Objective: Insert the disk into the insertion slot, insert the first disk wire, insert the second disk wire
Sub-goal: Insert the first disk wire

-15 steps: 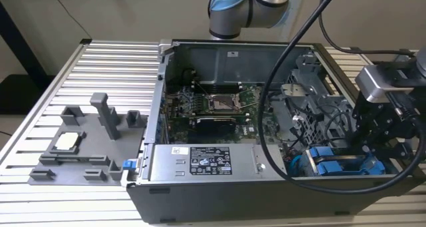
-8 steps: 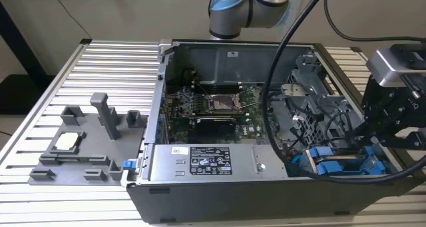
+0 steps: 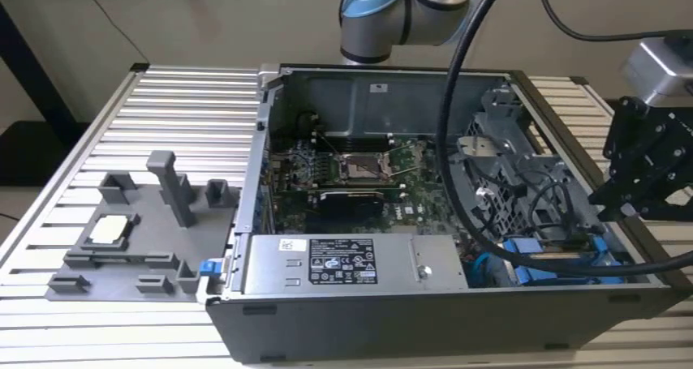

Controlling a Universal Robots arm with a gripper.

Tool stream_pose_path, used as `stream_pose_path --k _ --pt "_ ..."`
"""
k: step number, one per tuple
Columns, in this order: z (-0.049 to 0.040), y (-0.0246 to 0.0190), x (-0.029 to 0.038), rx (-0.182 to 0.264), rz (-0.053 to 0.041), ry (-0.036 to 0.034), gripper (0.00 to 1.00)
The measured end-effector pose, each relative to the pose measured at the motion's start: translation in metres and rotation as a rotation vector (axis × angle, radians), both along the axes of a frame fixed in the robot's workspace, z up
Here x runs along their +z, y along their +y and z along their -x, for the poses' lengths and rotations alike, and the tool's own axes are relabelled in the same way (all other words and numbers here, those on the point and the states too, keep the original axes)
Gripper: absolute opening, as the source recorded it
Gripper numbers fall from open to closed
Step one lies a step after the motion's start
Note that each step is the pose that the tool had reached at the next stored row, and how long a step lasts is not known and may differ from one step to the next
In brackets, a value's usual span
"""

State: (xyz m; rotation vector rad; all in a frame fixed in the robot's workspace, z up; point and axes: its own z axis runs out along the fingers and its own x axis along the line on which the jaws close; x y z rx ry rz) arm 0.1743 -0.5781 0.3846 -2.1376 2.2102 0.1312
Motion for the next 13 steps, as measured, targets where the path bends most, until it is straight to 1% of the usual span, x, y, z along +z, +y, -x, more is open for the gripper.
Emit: stream_pose_path --k 2,3,4,7,11,13 --pt "0.0000 0.0003 0.0000 0.000 0.0000 0.0000 0.27" --pt "0.0000 0.0018 0.0001 0.000 0.0002 0.0000 0.27" --pt "0.0000 0.0044 0.0002 0.000 0.0002 0.0001 0.27" --pt "0.0000 0.0137 0.0001 -0.001 0.0001 0.0000 0.27" --pt "0.0000 0.0280 0.0001 -0.001 0.0001 0.0000 0.27" --pt "0.0000 0.0341 0.0000 -0.001 0.0000 0.0000 0.27"
